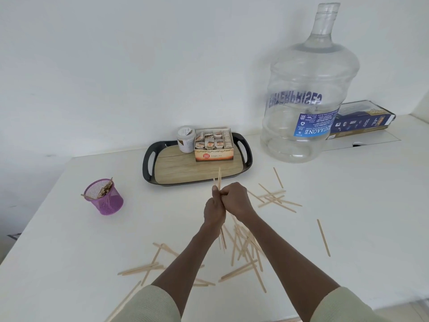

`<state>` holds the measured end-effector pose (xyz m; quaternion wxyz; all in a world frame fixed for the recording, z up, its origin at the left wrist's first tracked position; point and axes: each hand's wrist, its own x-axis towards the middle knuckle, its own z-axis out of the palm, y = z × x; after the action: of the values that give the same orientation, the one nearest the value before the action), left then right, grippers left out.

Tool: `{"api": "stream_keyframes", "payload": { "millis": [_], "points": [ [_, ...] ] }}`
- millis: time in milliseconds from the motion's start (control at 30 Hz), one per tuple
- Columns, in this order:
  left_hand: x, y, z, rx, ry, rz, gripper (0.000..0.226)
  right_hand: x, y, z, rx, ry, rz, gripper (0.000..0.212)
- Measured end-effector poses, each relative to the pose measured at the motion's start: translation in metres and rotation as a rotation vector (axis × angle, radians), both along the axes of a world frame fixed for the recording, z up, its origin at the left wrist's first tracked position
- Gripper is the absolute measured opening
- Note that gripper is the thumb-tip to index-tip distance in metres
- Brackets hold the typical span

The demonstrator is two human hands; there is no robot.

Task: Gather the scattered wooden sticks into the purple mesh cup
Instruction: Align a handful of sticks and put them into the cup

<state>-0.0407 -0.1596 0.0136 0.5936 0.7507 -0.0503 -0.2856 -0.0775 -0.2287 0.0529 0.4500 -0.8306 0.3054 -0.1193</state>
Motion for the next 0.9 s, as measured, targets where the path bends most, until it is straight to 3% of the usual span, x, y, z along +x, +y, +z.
{"api": "stream_keyframes", "payload": {
  "millis": [100, 233, 400, 533, 733, 900],
  "points": [
    [0.003, 0.002, 0.003, -0.013, -0.067, 0.061, 0.068, -0.003, -0.004, -0.002, 0.082, -0.099, -0.114, 0.020],
    [0.010, 0.003, 0.014, -0.063, -0.035, 0.169, 0.053, -0.014, -0.004, -0.024, 0.339, -0.128, -0.310, 0.014],
    [0.008, 0.001, 0.032, -0.190, -0.044, 0.273, 0.044, -0.031, 0.013, -0.047, 1.088, -0.033, -0.290, 0.048],
    [-0.003, 0.002, 0.044, -0.300, -0.085, 0.252, 0.036, -0.034, 0.029, -0.048, 1.572, -0.328, -0.127, 0.058],
    [-0.014, 0.007, 0.048, -0.361, -0.198, 0.244, 0.024, -0.020, 0.032, -0.023, 1.723, -0.478, -0.084, 0.053],
    [-0.013, 0.008, 0.052, -0.364, -0.281, 0.253, 0.043, -0.011, 0.035, -0.017, 1.708, -0.504, -0.089, 0.042]
  ]
}}
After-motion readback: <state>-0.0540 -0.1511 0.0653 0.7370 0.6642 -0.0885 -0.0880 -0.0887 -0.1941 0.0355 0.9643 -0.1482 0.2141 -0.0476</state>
